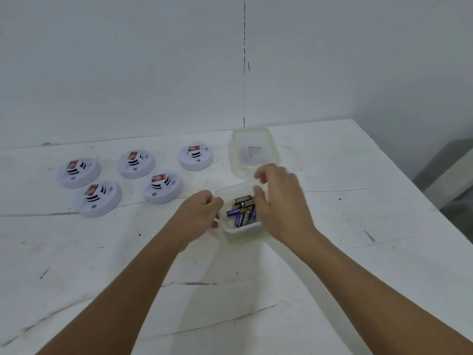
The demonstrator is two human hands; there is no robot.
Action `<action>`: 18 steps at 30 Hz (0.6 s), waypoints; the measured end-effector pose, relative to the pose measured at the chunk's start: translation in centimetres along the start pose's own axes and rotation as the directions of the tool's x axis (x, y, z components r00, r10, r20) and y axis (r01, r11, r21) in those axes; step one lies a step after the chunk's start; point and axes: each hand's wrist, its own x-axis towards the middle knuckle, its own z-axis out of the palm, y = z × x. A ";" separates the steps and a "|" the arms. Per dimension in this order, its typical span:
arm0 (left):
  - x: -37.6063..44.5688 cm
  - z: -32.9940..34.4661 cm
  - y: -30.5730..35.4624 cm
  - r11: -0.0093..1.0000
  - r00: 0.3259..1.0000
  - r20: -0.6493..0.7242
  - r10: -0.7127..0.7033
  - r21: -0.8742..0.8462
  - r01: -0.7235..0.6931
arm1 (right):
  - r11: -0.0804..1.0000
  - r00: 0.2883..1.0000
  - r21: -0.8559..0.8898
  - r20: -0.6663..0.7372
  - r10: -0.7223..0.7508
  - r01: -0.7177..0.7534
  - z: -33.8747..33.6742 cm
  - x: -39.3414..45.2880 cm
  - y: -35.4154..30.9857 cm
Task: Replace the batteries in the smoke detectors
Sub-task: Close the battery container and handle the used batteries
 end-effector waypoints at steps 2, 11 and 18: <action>-0.1 -0.9 -0.5 1.000 1.000 -0.002 -0.010 -0.014 0.010 | 0.992 0.990 0.016 -0.051 0.128 -0.127 0.2 0.0 1.0; -0.9 -1.4 -0.2 0.998 0.997 -0.067 0.023 -0.060 -0.027 | 0.877 0.895 0.206 0.211 0.393 -0.434 -0.3 0.3 2.4; -2.4 -3.8 -1.9 0.998 0.981 -0.186 0.050 -0.026 -0.055 | 0.851 0.923 0.367 0.239 0.303 -0.375 -0.2 0.1 -0.6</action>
